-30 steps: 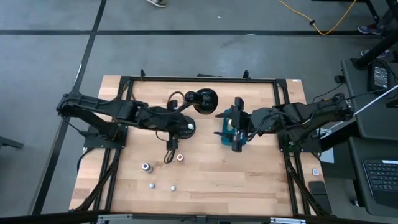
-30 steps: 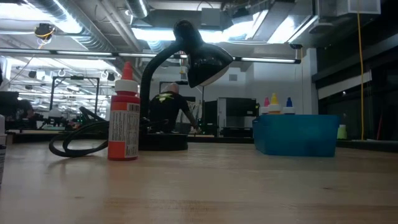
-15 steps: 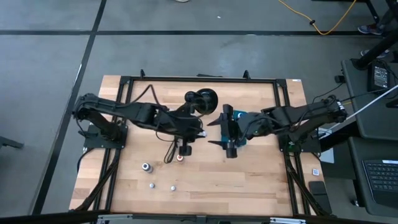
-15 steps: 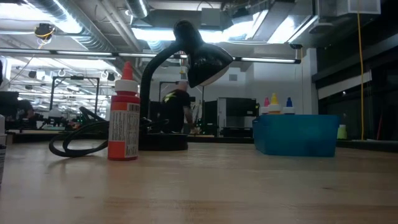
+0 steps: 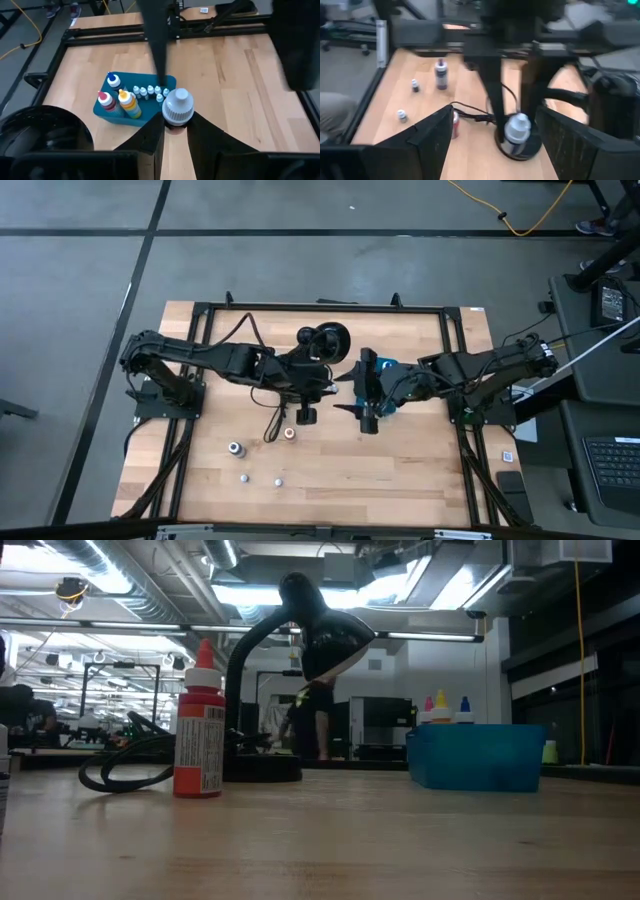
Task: Pick & Place food coloring
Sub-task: Put the top small pink food coloring bottle into the blue bin, then put the small orange food coloring bottle into the blue bin
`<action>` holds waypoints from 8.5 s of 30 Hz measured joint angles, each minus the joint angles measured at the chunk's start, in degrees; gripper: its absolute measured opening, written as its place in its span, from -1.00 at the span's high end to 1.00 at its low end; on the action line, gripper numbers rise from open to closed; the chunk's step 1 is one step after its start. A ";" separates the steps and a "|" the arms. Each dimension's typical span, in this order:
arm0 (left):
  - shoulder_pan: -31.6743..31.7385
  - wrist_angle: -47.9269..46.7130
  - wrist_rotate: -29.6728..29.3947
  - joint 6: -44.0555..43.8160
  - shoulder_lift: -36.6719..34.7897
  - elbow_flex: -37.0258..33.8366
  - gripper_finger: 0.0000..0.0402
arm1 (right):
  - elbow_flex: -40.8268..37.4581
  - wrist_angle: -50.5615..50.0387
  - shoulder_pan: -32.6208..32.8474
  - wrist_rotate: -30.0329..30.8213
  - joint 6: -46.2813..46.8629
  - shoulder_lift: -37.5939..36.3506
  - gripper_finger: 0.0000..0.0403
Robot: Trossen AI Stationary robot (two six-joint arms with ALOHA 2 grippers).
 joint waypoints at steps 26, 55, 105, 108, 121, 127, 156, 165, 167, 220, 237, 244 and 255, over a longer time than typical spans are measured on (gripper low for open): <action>-1.52 -0.24 2.23 2.15 0.00 0.01 0.66 | -1.13 -0.88 -0.44 2.63 2.35 1.26 -0.08; -1.52 -1.07 0.44 0.34 -0.04 -0.01 0.66 | -1.11 -0.71 -0.42 1.63 1.53 2.80 0.47; 0.03 -11.97 -2.14 -4.20 -5.32 -0.01 -0.26 | -1.16 -11.51 0.56 8.82 14.79 2.82 0.66; -0.76 -11.34 -4.02 -4.13 -8.21 -0.71 -0.25 | -1.16 -13.02 1.86 12.41 15.25 2.81 0.68; -3.73 -1.77 -17.63 -3.48 -27.06 -15.61 -0.26 | -3.38 -26.27 6.31 25.08 24.02 2.55 0.68; -3.73 1.48 -19.07 -4.07 -34.10 -22.70 -0.26 | -11.58 -26.25 6.75 25.11 25.96 2.16 0.68; -3.73 2.69 -17.00 -4.31 -40.09 -28.60 -0.26 | -41.70 -4.36 5.94 24.18 51.35 -4.35 0.65; -3.73 2.67 -16.87 -4.31 -40.09 -28.60 -0.26 | -48.49 3.99 2.77 25.25 51.84 -4.35 0.65; -3.73 2.67 -16.50 -4.29 -40.09 -28.60 -0.25 | -49.95 5.79 2.06 24.60 51.83 -4.35 0.64; -3.70 2.36 -15.39 -4.23 -40.09 -28.60 -0.26 | -54.58 15.28 -1.44 16.53 45.97 -3.72 0.40; -3.70 1.54 -15.39 -4.89 -40.09 -28.60 -0.26 | -51.06 13.05 -1.44 19.11 43.01 -3.73 0.37; -3.71 -6.16 -17.05 -10.82 -40.09 -28.60 -0.25 | -45.90 3.97 -1.44 20.51 42.75 -3.78 0.37; -7.37 -17.19 -18.55 -27.89 -38.43 -28.60 -0.25 | -36.25 -8.86 -0.47 21.80 37.91 -3.80 0.21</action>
